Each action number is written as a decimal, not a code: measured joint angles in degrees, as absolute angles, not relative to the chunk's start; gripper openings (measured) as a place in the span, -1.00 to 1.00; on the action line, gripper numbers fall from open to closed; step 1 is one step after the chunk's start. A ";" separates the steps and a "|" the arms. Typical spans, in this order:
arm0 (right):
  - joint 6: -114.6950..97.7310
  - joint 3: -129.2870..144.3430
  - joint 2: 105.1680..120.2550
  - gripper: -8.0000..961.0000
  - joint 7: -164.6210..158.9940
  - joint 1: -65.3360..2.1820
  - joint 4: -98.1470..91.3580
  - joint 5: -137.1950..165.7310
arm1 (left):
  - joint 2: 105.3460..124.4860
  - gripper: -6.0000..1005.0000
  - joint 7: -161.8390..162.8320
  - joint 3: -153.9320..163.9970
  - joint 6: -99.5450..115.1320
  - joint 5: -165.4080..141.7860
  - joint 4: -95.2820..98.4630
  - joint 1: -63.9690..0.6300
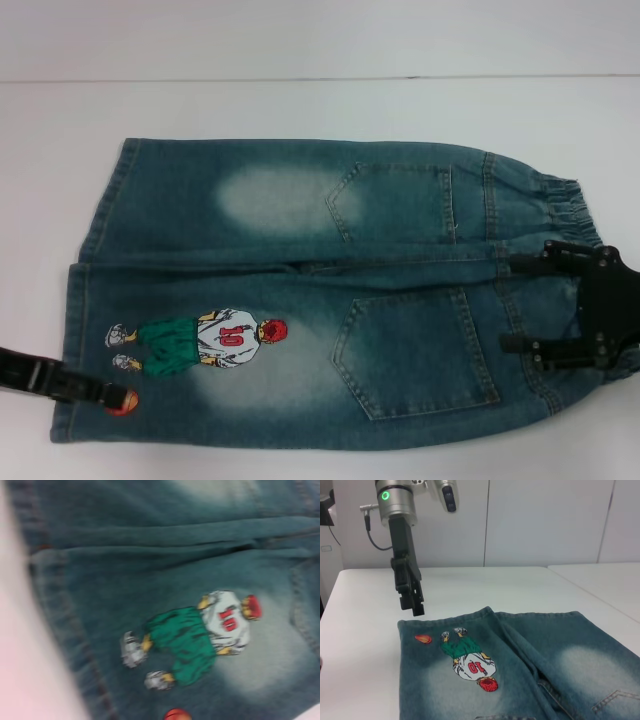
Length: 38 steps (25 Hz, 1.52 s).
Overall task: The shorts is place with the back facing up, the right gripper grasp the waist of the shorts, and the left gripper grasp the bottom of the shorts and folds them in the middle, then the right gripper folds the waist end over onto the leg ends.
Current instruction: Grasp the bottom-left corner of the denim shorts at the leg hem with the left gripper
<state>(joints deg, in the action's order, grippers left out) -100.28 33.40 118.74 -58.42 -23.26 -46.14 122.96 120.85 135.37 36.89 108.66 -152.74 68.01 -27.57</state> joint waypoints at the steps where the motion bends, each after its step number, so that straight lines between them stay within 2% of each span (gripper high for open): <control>1: -100.28 33.39 118.74 0.90 -58.42 -23.31 -46.16 122.95 | 120.80 0.81 136.12 36.92 108.86 -153.58 68.51 -27.80; 15: -100.36 33.39 119.09 0.90 -58.30 -23.40 -46.94 122.95 | 121.65 0.81 139.26 37.89 109.29 -162.01 70.28 -30.00; 38: -100.36 33.39 119.35 0.90 -58.04 -24.10 -46.93 122.96 | 121.36 0.81 140.68 40.22 106.01 -163.74 66.72 -30.04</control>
<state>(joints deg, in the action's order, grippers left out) -100.36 33.40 119.35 -58.04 -24.10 -46.93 122.96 121.36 140.68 40.22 106.01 -163.74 66.72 -30.03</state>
